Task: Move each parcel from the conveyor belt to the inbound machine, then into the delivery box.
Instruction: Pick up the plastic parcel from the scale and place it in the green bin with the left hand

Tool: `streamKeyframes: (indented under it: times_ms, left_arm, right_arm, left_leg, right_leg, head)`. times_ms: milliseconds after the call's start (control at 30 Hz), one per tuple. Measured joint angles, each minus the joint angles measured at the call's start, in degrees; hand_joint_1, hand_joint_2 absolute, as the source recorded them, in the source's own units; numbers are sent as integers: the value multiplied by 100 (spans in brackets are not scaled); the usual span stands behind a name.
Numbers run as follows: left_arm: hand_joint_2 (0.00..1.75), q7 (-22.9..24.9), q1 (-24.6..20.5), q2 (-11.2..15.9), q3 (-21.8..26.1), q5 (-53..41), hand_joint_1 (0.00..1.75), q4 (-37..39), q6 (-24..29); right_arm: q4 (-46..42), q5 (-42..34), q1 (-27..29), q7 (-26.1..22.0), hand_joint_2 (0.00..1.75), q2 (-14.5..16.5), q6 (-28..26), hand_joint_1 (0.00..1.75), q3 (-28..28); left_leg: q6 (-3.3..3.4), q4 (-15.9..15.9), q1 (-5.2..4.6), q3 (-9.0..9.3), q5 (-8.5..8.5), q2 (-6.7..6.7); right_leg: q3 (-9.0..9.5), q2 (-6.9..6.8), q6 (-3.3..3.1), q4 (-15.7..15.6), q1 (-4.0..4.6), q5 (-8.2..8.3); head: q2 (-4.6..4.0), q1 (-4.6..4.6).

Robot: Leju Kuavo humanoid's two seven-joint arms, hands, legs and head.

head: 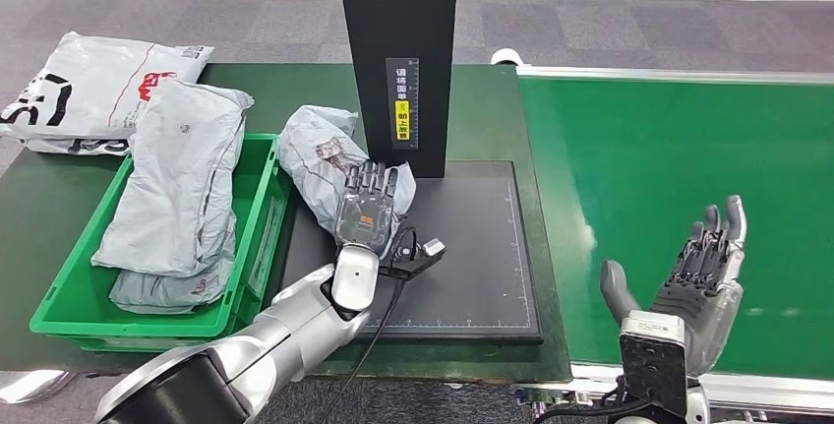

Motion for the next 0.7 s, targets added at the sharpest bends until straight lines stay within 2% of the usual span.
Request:
streamKeyframes:
  times_ms: [33,167,233,433,700]
  left_arm:
    - [175,1,-11,37,37,-2,175,13,57]
    - [175,15,-102,347,450,-5,175,-9,799]
    - [175,15,-155,505,681,-5,175,-54,981]
    - [175,15,-168,943,1100,-8,175,-223,1266]
    - [175,15,-136,1209,1376,-12,175,-515,1407]
  right_arm:
    - [2,5,-1,0,175,0,14,0,0]
    - [4,37,-4,-2,175,0,135,0,0]
    - [4,54,-4,-5,175,0,179,0,0]
    - [4,58,-5,-27,175,0,266,0,0]
    - [4,38,-6,-43,175,0,295,0,0]
  left_leg:
    - [0,0,0,-2,0,0]
    - [0,0,0,-4,0,9]
    - [-1,0,0,0,0,12]
    - [-10,0,6,1,6,6]
    - [-10,0,10,-2,5,7]
  right_leg:
    - [-1,0,0,1,0,0]
    - [-9,8,0,2,0,0]
    - [-8,8,0,3,0,0]
    - [-6,6,-4,5,15,0]
    - [-8,8,-8,6,14,3]
  head:
    - [0,0]
    - [0,0]
    - [0,0]
    - [0,0]
    - [0,0]
